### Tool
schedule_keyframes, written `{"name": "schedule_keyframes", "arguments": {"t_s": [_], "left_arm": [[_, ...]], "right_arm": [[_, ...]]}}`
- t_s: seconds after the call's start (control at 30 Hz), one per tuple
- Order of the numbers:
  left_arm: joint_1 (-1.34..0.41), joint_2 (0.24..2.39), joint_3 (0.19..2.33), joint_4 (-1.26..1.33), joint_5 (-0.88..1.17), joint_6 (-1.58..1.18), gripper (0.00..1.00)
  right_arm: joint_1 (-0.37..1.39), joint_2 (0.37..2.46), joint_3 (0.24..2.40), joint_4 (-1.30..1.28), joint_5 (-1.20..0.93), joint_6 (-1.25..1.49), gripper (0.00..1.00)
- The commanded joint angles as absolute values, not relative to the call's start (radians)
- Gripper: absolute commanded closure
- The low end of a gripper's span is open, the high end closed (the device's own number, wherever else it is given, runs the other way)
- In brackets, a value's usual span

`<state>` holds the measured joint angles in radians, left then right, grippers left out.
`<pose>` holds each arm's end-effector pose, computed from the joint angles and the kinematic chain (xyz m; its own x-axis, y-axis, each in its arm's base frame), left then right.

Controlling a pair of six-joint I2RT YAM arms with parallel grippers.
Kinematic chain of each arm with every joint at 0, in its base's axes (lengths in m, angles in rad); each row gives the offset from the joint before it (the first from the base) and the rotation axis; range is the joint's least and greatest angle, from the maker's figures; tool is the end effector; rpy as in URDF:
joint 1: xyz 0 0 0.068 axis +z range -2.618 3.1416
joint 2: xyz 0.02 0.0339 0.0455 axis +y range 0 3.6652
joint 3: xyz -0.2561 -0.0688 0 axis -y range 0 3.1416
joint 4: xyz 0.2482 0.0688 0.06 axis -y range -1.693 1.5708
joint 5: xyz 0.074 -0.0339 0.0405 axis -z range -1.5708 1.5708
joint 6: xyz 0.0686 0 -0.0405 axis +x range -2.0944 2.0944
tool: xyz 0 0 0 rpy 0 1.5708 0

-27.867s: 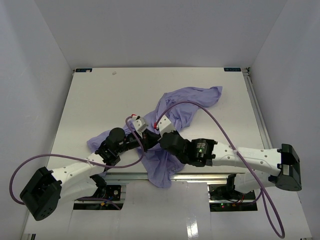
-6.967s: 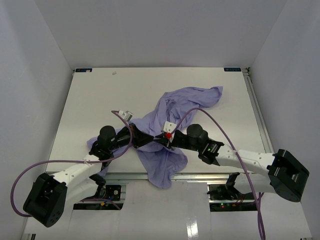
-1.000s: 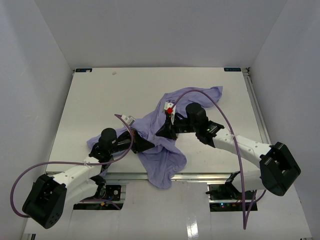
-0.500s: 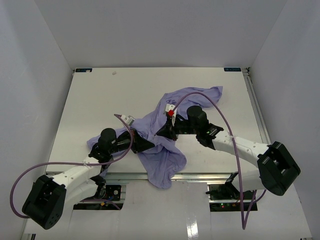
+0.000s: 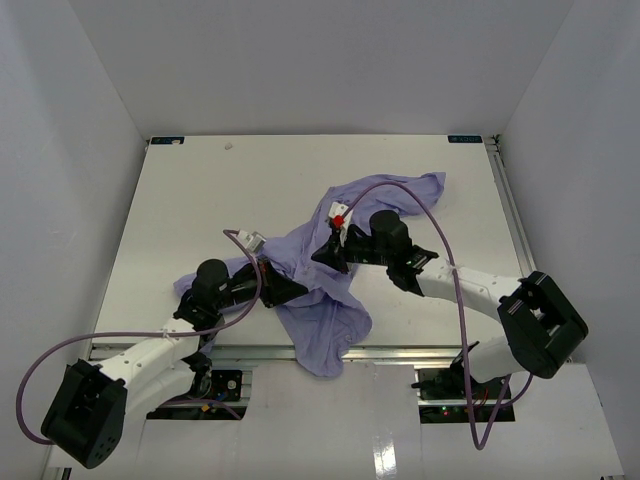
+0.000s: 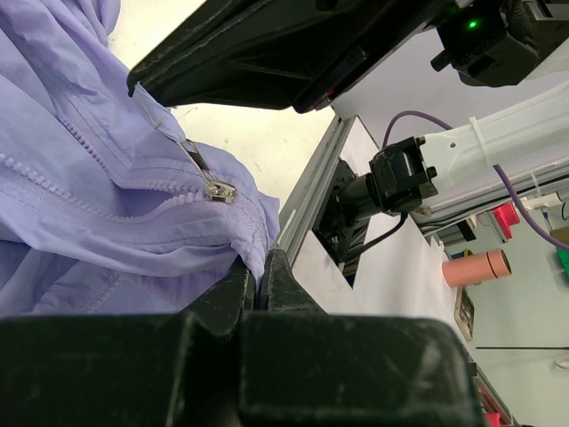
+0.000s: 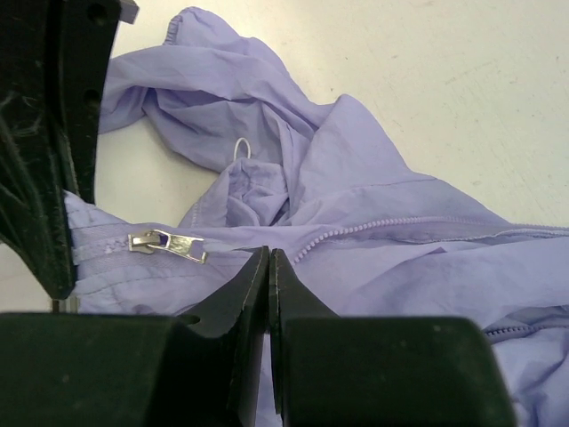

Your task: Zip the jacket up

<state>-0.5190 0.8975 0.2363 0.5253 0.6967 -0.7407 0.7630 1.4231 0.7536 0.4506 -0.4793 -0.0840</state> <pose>0.1679 -0.1466 0.1915 -0.7161 -0.1870 -0.6725 0.6088 0.3041 -0.7327 0.2281 0.2619 0.2305 -0.0777 -0.1773 -0.9811 -0.9484 0.3165 0.0179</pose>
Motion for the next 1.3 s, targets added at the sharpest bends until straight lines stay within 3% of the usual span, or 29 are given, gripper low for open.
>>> {"name": "schedule_keyframes", "arguments": {"t_s": [0.0, 0.1, 0.23, 0.43, 0.7, 1.17, 1.27], "left_arm": [[-0.522, 0.872, 0.225, 0.533, 0.736, -0.742, 1.00], [-0.522, 0.882, 0.218, 0.544, 0.738, -0.735, 1.00], [-0.522, 0.902, 0.207, 0.576, 0.739, -0.707, 1.00], [-0.522, 0.917, 0.197, 0.616, 0.736, -0.680, 1.00], [-0.522, 0.915, 0.157, 0.773, 0.769, -0.684, 1.00], [-0.522, 0.937, 0.137, 0.833, 0.800, -0.654, 1.00], [-0.522, 0.941, 0.138, 0.824, 0.794, -0.646, 1.00]], "right_arm": [[0.742, 1.435, 0.751, 0.522, -0.427, -0.083, 0.92], [0.723, 1.446, 0.784, 0.471, -0.465, -0.054, 0.92], [0.664, 1.435, 0.817, 0.465, -0.598, 0.081, 0.80], [0.635, 1.343, 0.723, 0.633, -0.659, 0.337, 0.27], [0.669, 1.322, 0.610, 0.819, -0.628, 0.567, 0.28], [0.747, 1.499, 0.652, 0.966, -0.620, 0.583, 0.25], [0.757, 1.506, 0.635, 1.012, -0.635, 0.593, 0.29]]}}
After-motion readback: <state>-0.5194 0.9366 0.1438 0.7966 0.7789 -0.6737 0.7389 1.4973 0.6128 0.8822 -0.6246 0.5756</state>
